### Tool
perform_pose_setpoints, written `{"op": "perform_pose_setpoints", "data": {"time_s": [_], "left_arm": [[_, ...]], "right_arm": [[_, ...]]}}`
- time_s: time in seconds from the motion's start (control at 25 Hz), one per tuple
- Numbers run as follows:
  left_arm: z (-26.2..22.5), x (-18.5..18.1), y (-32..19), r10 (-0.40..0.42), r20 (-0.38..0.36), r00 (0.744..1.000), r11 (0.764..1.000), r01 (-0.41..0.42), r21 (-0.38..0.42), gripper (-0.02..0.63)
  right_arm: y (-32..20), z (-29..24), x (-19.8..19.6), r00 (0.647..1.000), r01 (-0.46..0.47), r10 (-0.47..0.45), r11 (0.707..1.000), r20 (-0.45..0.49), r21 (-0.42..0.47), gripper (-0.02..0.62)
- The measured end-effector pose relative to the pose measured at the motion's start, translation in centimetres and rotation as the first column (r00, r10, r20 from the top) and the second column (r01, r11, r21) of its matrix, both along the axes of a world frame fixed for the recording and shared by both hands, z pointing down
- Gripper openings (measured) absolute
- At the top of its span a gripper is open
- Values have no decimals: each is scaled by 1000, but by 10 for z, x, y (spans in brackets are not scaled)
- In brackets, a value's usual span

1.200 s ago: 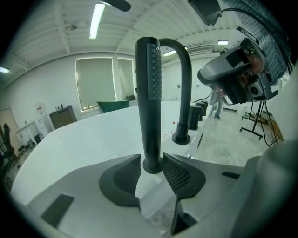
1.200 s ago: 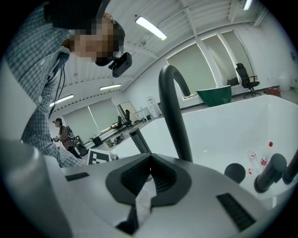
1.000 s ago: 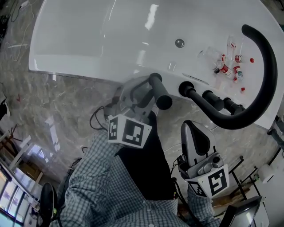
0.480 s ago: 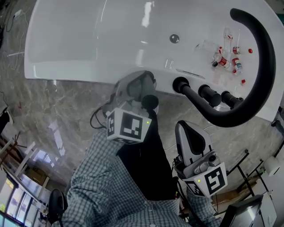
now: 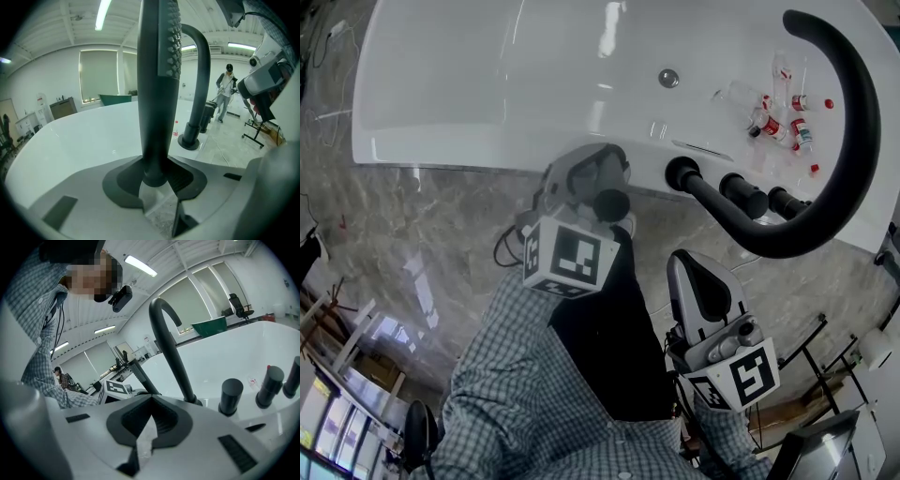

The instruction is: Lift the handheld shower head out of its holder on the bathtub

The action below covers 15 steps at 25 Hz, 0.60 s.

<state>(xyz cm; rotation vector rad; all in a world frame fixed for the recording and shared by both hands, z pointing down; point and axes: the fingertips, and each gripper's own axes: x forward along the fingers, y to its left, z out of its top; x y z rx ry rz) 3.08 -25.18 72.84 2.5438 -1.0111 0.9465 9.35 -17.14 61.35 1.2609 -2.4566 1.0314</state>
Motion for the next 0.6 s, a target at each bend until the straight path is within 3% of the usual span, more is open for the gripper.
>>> {"op": "perform_pose_setpoints", "data": {"time_s": [0.2, 0.6], "left_arm": [[-1, -1, 2, -3, 29, 1000, 1000, 4, -18, 127], [-27, -4, 7, -33, 20, 999, 999, 34, -16, 127]], "right_arm": [[-1, -5, -2, 1000, -3, 4, 1000, -12, 14, 15], [4, -22, -1, 1000, -20, 21, 999, -13, 36, 15]]}}
